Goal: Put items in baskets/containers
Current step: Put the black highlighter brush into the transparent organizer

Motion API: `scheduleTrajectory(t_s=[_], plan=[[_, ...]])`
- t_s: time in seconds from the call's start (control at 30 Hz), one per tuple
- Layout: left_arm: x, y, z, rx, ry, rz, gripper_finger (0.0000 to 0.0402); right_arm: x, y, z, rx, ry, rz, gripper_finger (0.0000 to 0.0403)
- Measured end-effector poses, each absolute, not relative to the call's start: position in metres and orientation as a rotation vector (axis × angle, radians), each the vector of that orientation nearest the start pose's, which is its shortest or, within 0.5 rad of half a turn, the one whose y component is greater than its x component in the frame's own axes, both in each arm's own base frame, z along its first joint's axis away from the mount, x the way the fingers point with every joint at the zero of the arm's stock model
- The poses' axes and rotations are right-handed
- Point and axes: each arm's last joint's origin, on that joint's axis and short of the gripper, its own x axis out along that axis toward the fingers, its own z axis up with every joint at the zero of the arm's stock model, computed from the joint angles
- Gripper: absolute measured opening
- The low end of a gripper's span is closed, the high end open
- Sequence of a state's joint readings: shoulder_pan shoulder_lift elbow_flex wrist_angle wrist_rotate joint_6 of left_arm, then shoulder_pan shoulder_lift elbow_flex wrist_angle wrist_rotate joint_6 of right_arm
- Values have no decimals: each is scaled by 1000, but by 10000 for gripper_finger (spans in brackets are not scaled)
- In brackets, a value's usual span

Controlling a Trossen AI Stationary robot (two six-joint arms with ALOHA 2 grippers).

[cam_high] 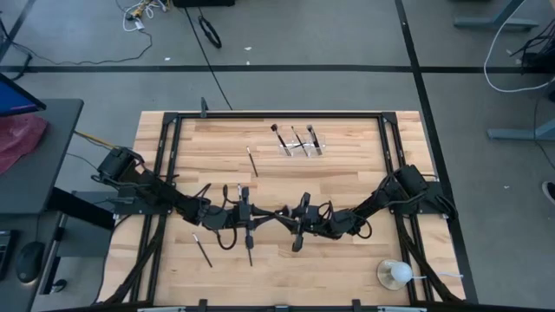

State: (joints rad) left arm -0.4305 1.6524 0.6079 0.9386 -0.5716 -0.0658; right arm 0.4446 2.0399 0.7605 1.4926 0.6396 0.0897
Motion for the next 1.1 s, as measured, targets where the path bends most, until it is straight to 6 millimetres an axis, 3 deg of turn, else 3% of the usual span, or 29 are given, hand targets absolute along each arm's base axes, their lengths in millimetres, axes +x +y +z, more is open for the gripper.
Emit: scheduleTrajectory(t_s=[0.13, 0.3, 0.4, 0.53, 0.7, 0.83, 0.93, 1.1], plan=[[286, -114, 174, -9, 98, 144, 39, 329, 138, 141, 188, -187, -194, 15], [286, -113, 171, 9, 132, 157, 67, 321, 142, 148, 164, -145, -302, 19], [286, -113, 168, 20, 156, 160, 98, 309, 143, 166, 93, -66, -437, 10], [286, -110, 165, 5, 187, 185, 138, 289, 130, 209, 20, 36, -565, 10], [289, -101, 162, -38, 196, 228, 165, 267, 79, 259, 75, 167, -665, 10], [290, -96, 161, -35, 214, 228, 166, 261, 26, 282, 137, 340, -746, 10], [291, -94, 160, -47, 216, 233, 161, 262, -13, 287, 165, 453, -812, 10], [291, -94, 159, -42, 224, 232, 154, 262, -72, 269, 242, 611, -857, 11]])
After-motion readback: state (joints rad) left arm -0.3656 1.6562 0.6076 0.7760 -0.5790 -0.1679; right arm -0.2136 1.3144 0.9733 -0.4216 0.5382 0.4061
